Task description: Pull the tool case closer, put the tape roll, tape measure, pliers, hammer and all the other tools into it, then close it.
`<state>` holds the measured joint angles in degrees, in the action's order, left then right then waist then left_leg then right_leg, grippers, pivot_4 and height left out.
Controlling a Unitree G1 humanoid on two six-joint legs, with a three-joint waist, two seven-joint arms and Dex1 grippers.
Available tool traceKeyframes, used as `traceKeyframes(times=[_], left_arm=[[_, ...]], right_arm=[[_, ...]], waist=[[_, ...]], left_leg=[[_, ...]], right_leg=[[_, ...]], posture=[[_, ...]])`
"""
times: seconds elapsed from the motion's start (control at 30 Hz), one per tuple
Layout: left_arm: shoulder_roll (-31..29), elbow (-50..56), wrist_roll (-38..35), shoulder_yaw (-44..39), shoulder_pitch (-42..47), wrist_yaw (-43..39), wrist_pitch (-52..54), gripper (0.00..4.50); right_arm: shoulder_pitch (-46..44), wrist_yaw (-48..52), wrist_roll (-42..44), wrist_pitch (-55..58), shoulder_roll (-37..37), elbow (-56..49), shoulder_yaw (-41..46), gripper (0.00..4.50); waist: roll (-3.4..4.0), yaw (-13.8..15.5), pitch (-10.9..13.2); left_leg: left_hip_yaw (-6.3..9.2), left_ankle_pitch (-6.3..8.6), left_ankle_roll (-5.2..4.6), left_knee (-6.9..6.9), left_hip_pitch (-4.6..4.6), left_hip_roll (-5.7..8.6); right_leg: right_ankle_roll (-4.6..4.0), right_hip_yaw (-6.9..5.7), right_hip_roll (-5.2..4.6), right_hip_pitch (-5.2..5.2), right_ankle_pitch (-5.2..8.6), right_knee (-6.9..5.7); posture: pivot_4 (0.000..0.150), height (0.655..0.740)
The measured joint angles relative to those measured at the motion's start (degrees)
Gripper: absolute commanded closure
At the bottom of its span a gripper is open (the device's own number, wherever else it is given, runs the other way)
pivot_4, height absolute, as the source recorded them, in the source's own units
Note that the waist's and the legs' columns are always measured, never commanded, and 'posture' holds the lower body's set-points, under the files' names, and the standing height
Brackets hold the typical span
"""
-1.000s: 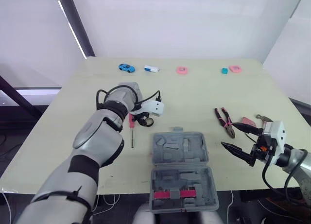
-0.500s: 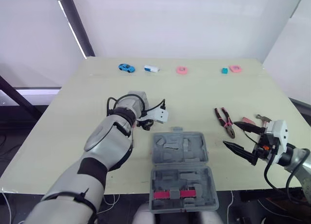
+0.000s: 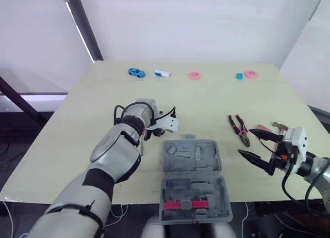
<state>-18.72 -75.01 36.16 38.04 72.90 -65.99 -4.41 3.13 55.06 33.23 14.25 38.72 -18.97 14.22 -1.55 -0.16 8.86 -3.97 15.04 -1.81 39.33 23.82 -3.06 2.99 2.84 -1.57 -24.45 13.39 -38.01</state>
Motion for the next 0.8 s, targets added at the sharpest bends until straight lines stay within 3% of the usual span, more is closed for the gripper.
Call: traceKeyframes(times=[0.1,0.27,0.33,0.43,0.47,0.6,0.73,0.8], left_arm=[[-2.1,0.3,-0.5,-1.0,-0.2,-1.3,-1.0,4.43],[-8.8,7.3,-5.1,-5.3,-2.4,-11.1,-2.1,4.43],[-12.8,21.7,-10.4,-8.9,-7.5,-19.4,3.4,4.43],[-15.2,31.1,-13.3,-9.7,-10.7,-22.1,8.2,4.43],[-19.1,45.8,-18.8,-9.8,-15.0,-23.3,16.2,4.43],[-21.2,55.5,-22.1,-9.8,-17.0,-23.6,21.2,4.43],[-24.4,74.3,-23.8,-8.1,-23.6,-23.8,30.5,4.43],[-24.4,75.1,-23.2,-7.3,-23.5,-23.8,31.1,4.43]], right_arm=[[0.1,0.5,0.0,-0.2,0.0,0.0,0.0,0.0],[1.6,1.6,0.0,-0.7,0.3,-0.3,0.0,0.0],[3.0,2.9,0.0,-1.2,0.9,-1.1,0.1,0.0],[3.4,3.4,0.0,-1.3,1.4,-1.5,0.1,0.0],[4.5,3.5,0.0,-1.4,1.9,-2.7,0.4,0.0],[5.0,3.4,-0.1,-1.3,2.1,-3.6,0.4,0.0],[9.8,3.1,-0.1,-1.1,3.4,-8.0,2.8,0.0],[10.5,3.1,-0.1,-1.1,3.7,-8.5,3.3,0.0]], waist=[[-0.02,-0.4,0.0],[-0.01,-0.5,0.0],[-0.01,-0.3,0.0],[0.0,-0.4,0.0],[0.0,-0.4,0.0],[0.02,-0.3,0.0],[0.04,-0.1,0.0],[0.04,0.1,0.0]], left_leg=[[0.02,0.0,0.0,-0.02,0.03,-0.01],[0.0,0.0,0.0,-0.06,0.04,-0.03],[-0.02,0.0,0.0,-0.06,0.08,-0.05],[-0.07,0.0,0.0,-0.03,0.1,-0.06],[-0.04,0.0,0.0,0.0,0.1,-0.07],[-0.03,0.0,0.0,0.01,0.0,-0.06],[-0.02,0.0,0.01,0.04,-0.01,-0.07],[-0.03,0.0,0.01,0.05,-0.01,-0.06]], right_leg=[[0.0,0.0,0.02,-0.02,0.0,0.02],[-0.01,0.01,0.03,-0.04,0.01,0.03],[0.0,-0.02,0.0,-0.04,0.02,0.05],[0.01,0.03,-0.03,-0.05,0.01,0.05],[0.01,0.0,-0.04,-0.05,0.01,0.03],[0.01,-0.01,-0.01,0.0,0.01,-0.01],[0.0,0.0,0.01,0.03,0.02,-0.02],[0.01,0.0,0.02,0.03,0.02,0.0]], posture=[[0.15,0.74],[0.15,0.74],[0.15,0.74],[0.15,0.74],[0.15,0.74],[0.15,0.74],[0.15,0.74],[0.15,0.74]])
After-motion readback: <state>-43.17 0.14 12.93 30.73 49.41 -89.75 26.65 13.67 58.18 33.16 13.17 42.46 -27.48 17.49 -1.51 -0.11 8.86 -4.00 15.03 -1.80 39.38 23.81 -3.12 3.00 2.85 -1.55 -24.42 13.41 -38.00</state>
